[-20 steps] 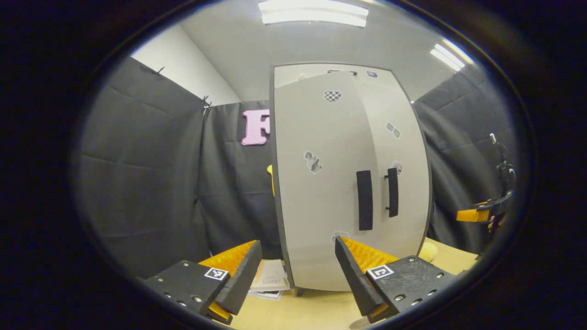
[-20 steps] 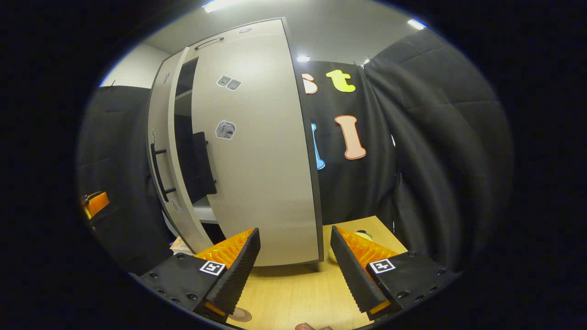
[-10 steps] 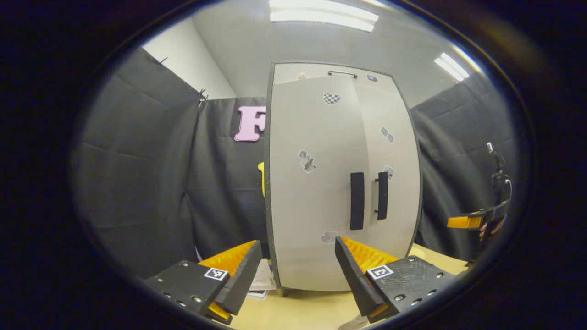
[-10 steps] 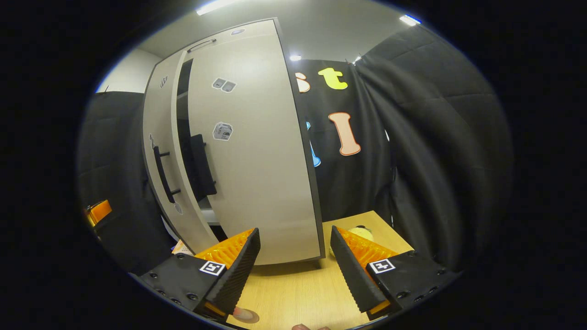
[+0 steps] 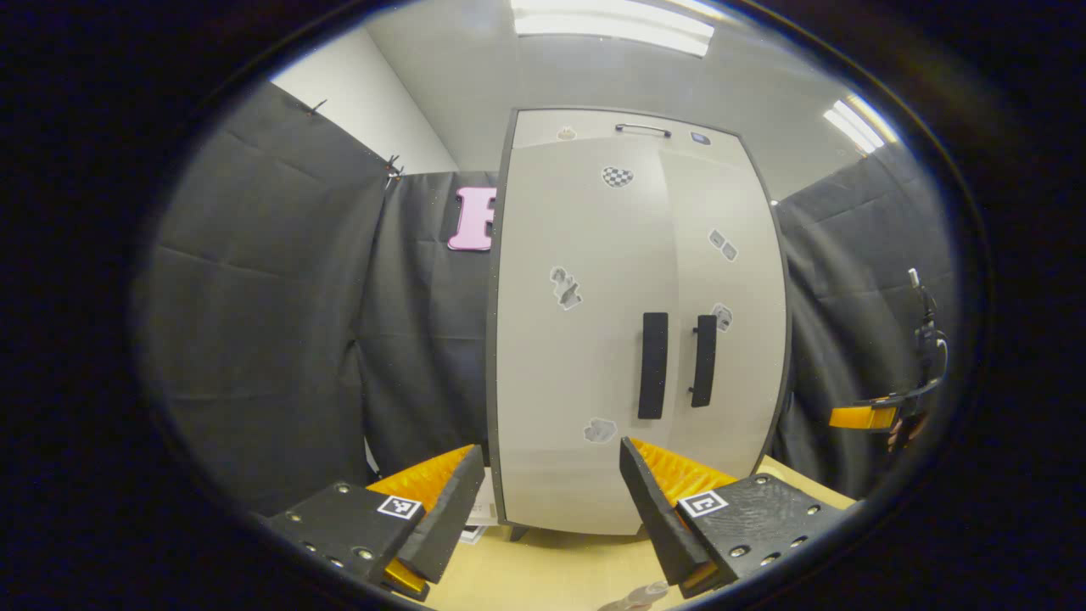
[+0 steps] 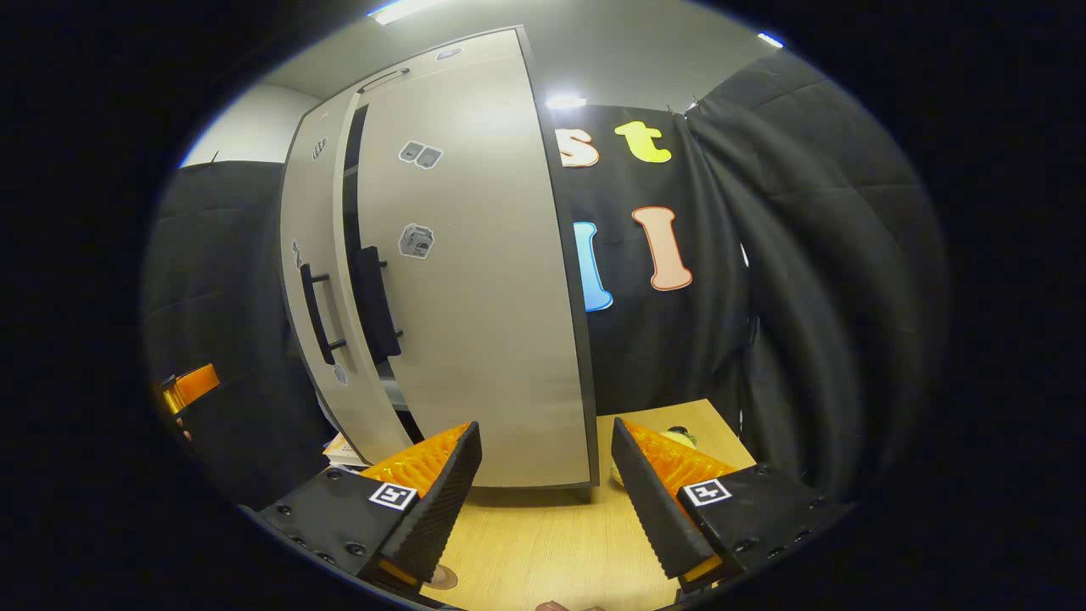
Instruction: Grasp the bottle in the cabinet with the left hand and place it on the coaster, then close the right door with the right hand and the left door with the left hand.
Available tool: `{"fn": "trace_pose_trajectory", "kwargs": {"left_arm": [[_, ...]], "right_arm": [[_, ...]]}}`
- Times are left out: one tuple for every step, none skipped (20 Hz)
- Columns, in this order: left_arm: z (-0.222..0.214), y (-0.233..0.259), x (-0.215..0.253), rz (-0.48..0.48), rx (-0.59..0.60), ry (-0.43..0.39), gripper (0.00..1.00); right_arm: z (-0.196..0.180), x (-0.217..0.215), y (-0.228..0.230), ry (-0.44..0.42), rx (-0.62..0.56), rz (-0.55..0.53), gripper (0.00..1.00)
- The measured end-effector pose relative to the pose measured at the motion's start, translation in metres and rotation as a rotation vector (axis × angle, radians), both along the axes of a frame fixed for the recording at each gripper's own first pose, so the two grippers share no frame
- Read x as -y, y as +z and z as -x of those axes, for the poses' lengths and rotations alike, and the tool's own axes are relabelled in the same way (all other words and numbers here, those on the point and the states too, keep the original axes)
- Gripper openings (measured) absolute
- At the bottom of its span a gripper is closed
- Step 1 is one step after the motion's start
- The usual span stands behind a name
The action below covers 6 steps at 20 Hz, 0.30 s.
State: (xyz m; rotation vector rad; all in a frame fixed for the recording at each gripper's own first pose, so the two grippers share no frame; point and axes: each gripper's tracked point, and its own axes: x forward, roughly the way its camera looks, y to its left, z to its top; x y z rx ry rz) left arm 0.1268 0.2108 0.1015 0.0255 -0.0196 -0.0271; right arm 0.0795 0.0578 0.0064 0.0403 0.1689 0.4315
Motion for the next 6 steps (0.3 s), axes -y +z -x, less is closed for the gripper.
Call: {"fn": "trace_pose_trajectory", "kwargs": {"left_arm": [[0.001, 0.001, 0.006, 0.001, 0.006, 0.013, 1.0], [0.002, 0.001, 0.012, 0.0, 0.009, 0.027, 1.0], [0.002, -0.001, 0.019, -0.008, 0.008, 0.04, 1.0], [0.002, -0.002, 0.026, -0.022, 0.004, 0.055, 1.0], [0.005, -0.003, 0.031, -0.033, 0.003, 0.075, 1.0], [0.008, -0.002, 0.035, -0.036, 0.004, 0.096, 1.0]], "right_arm": [[-0.002, 0.002, 0.003, 0.01, 0.006, -0.003, 0.98], [-0.004, 0.007, 0.007, 0.016, 0.017, -0.003, 0.98], [-0.004, 0.01, 0.007, 0.028, 0.02, 0.004, 0.98], [-0.002, 0.011, 0.004, 0.047, 0.015, 0.02, 0.98], [-0.001, 0.017, 0.002, 0.056, 0.017, 0.038, 0.98], [0.001, 0.024, 0.003, 0.065, 0.034, 0.052, 0.98]]}}
